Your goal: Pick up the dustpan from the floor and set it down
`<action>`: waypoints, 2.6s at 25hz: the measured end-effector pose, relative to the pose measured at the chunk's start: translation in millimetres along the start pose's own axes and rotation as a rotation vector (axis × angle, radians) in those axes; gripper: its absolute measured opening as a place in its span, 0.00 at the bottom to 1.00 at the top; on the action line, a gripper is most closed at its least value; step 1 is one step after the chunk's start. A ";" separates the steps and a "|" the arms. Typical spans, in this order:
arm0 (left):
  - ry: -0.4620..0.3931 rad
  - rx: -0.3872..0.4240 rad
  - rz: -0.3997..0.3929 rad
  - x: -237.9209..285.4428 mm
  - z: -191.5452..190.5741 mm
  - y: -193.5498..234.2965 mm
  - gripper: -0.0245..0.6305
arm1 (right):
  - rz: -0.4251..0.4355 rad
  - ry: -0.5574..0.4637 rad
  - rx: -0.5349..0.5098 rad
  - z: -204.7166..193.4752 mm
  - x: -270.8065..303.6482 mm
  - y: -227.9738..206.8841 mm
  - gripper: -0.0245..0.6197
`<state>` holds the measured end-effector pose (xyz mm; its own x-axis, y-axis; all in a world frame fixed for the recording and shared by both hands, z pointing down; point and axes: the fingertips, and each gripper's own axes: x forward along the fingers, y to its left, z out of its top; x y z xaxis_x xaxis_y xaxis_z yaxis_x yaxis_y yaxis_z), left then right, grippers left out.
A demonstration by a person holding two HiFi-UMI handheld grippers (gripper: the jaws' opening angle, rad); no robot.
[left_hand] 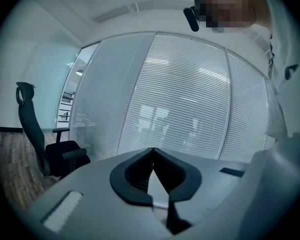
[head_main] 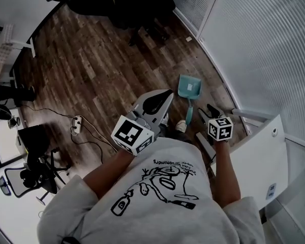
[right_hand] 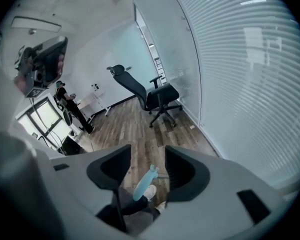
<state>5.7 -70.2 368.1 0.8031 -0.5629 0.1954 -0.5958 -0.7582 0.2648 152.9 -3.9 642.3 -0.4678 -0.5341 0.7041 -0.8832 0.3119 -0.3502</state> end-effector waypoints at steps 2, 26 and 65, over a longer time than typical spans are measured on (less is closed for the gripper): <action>-0.006 0.001 -0.003 3.2 1.9 -1.2 0.04 | -0.021 -0.042 -0.057 16.4 -15.0 7.5 0.35; -0.046 0.063 -0.079 15.6 27.3 -29.5 0.04 | -0.149 -0.546 -0.324 210.7 -205.0 125.2 0.12; -0.167 0.110 -0.107 8.1 73.9 -41.5 0.04 | -0.223 -0.642 -0.338 246.1 -232.6 139.2 0.05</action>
<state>36.9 -67.6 289.0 0.8560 -0.5169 0.0107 -0.5110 -0.8428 0.1691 130.8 -29.6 277.8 -0.2979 -0.9330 0.2017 -0.9493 0.3117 0.0399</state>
